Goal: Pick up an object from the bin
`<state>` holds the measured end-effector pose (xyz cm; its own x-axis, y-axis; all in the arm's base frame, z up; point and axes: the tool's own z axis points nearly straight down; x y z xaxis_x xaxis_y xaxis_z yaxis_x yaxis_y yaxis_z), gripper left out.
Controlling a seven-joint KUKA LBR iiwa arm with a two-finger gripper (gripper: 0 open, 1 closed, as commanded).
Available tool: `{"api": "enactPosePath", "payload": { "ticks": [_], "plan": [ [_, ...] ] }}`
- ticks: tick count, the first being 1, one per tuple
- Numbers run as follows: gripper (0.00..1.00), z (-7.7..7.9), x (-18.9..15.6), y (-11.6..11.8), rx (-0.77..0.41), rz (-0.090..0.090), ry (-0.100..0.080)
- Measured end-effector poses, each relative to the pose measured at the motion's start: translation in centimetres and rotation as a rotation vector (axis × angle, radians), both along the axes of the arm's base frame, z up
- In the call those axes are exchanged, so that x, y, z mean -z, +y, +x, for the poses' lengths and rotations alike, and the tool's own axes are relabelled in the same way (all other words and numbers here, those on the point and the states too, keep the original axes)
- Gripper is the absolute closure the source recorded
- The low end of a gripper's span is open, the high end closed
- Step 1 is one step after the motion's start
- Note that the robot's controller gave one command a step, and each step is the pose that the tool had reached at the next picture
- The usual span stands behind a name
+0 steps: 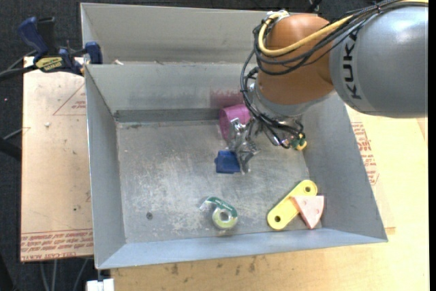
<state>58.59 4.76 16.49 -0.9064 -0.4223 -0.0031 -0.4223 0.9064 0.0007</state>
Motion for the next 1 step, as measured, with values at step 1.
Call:
{"api": "enactPosePath", "payload": {
  "ticks": [1],
  "plan": [
    [1.00,0.68,-8.39,-0.46,0.019,0.000,0.000]
  ]
}}
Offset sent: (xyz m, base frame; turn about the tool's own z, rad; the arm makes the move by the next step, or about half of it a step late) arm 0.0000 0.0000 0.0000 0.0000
